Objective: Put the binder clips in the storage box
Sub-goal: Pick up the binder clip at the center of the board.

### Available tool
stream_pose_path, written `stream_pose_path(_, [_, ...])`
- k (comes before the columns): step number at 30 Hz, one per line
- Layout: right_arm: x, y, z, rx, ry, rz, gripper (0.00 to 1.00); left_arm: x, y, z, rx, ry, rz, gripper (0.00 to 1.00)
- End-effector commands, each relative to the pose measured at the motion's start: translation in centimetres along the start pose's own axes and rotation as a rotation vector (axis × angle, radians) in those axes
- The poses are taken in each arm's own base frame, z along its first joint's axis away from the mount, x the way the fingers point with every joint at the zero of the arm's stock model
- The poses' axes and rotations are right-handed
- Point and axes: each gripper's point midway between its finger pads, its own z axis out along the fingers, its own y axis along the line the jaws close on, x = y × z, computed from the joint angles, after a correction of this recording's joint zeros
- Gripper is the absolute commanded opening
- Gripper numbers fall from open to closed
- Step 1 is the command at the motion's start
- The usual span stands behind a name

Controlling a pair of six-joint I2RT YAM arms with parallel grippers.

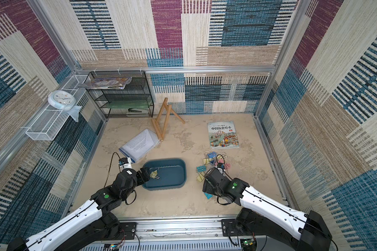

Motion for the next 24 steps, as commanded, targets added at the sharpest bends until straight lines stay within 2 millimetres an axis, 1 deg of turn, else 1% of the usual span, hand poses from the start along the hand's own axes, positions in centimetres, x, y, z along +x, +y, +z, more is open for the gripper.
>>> stream_pose_path(1, [-0.4,0.7,0.8,0.001,-0.007,-0.016,0.73,-0.5,-0.6,-0.1,0.015,-0.009,-0.002,0.90])
stream_pose_path(7, [-0.4,-0.2,2.1,0.106,0.009,-0.074,0.45,-0.4,-0.1,0.0,0.005,-0.020,-0.008,0.91])
stream_pose_path(10, [0.1,-0.4,2.4,0.121,0.042,-0.086,0.35,-0.4,-0.2,0.1,0.004,-0.019,-0.004,0.91])
stream_pose_path(16, [1.5,-0.2,2.5,0.087,0.108,-0.080,0.15,-0.2,-0.1,0.5,-0.007,-0.015,0.003,0.91])
stream_pose_path(18, [1.7,0.0,2.3,0.065,0.114,-0.075,0.10,-0.1,-0.1,0.7,-0.009,-0.011,0.002,0.91])
stream_pose_path(20, [1.6,0.4,2.0,0.041,0.111,-0.075,0.07,-0.1,-0.2,0.7,-0.005,-0.011,-0.003,0.91])
stream_pose_path(22, [1.2,1.2,1.4,0.001,0.100,-0.087,0.04,-0.1,-0.3,0.7,-0.003,-0.010,-0.005,0.91])
stream_pose_path(24, [0.4,1.9,0.5,-0.020,0.075,-0.079,0.01,-0.2,-0.3,0.7,-0.004,-0.014,-0.004,0.91])
